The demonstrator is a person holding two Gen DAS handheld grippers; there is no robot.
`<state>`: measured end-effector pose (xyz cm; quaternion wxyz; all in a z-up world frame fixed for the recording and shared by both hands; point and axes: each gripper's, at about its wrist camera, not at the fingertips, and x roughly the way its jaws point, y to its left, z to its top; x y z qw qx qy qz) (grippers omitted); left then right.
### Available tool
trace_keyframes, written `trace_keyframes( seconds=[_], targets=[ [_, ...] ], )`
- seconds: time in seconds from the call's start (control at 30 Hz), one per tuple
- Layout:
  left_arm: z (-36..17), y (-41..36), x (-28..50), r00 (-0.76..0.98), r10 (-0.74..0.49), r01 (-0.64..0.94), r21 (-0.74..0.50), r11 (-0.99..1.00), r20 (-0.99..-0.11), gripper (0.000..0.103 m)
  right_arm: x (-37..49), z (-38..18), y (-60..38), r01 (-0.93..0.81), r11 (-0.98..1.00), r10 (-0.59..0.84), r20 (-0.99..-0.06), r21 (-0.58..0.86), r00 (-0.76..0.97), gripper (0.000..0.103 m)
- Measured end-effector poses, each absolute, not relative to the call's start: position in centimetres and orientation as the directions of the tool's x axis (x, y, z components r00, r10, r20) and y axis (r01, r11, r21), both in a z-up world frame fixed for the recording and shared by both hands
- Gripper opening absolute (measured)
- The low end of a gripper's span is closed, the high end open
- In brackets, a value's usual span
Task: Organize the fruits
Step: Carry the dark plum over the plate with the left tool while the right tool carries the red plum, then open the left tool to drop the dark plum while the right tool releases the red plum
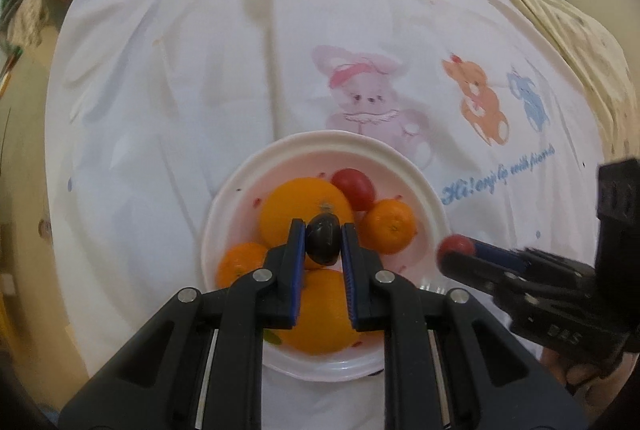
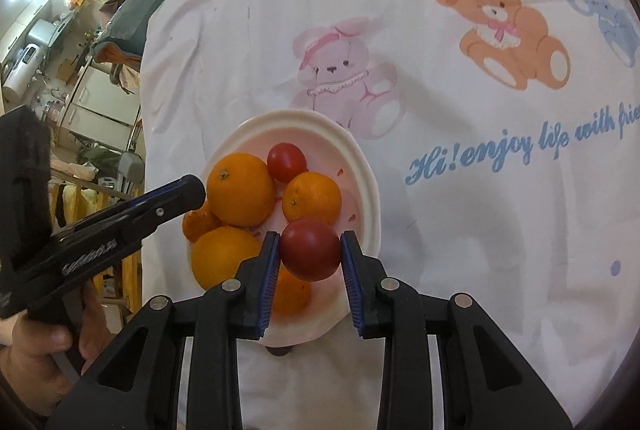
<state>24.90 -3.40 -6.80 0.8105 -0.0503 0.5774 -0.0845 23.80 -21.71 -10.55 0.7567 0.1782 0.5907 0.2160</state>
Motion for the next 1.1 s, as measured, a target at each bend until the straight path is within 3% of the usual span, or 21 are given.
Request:
trace_keyframes(
  seconds=[0.57, 0.63, 0.67, 0.7, 0.83, 0.9, 1.03, 1.1],
  targets=[
    [-7.6, -5.3, 24.9, 0.326, -0.147, 0.128, -0.11, 0.986, -0.934, 0.015, 24.1, -11.1, -22.7, -0.08, 0.843, 0.536, -0.817, 0.532, 0.21, 0.035],
    [-7.8, -5.4, 24.9, 0.328, -0.138, 0.135, -0.098, 0.986, -0.935, 0.015, 24.2, -10.7, -23.1, -0.065, 0.846, 0.529, -0.817, 0.529, 0.23, 0.049],
    [-7.8, -5.4, 24.9, 0.326, -0.139, 0.131, -0.101, 0.986, -0.935, 0.015, 24.2, -10.5, -23.4, -0.058, 0.853, 0.517, -0.821, 0.519, 0.243, 0.068],
    [-7.8, -5.4, 24.9, 0.328, -0.139, 0.126, -0.103, 0.987, -0.934, 0.015, 24.1, -10.3, -23.7, -0.054, 0.857, 0.508, -0.822, 0.513, 0.258, 0.076],
    [-7.8, -5.6, 24.8, 0.338, -0.129, 0.132, -0.089, 0.987, -0.932, 0.015, 24.1, -9.7, -25.0, -0.031, 0.85, 0.512, -0.81, 0.526, 0.287, 0.076],
    [-7.8, -5.8, 24.7, 0.337, -0.136, 0.135, -0.096, 0.986, -0.932, 0.021, 24.1, -9.5, -25.4, -0.02, 0.847, 0.512, -0.807, 0.531, 0.294, 0.076],
    [-7.5, -6.0, 24.4, 0.349, -0.124, 0.129, -0.084, 0.988, -0.929, 0.073, 24.1, -9.0, -25.7, -0.011, 0.838, 0.523, -0.797, 0.546, 0.303, 0.076],
    [-7.1, -5.8, 24.2, 0.373, -0.125, 0.121, -0.085, 0.989, -0.919, 0.078, 24.2, -8.6, -25.5, -0.018, 0.837, 0.526, -0.794, 0.547, 0.306, 0.076]
  ],
)
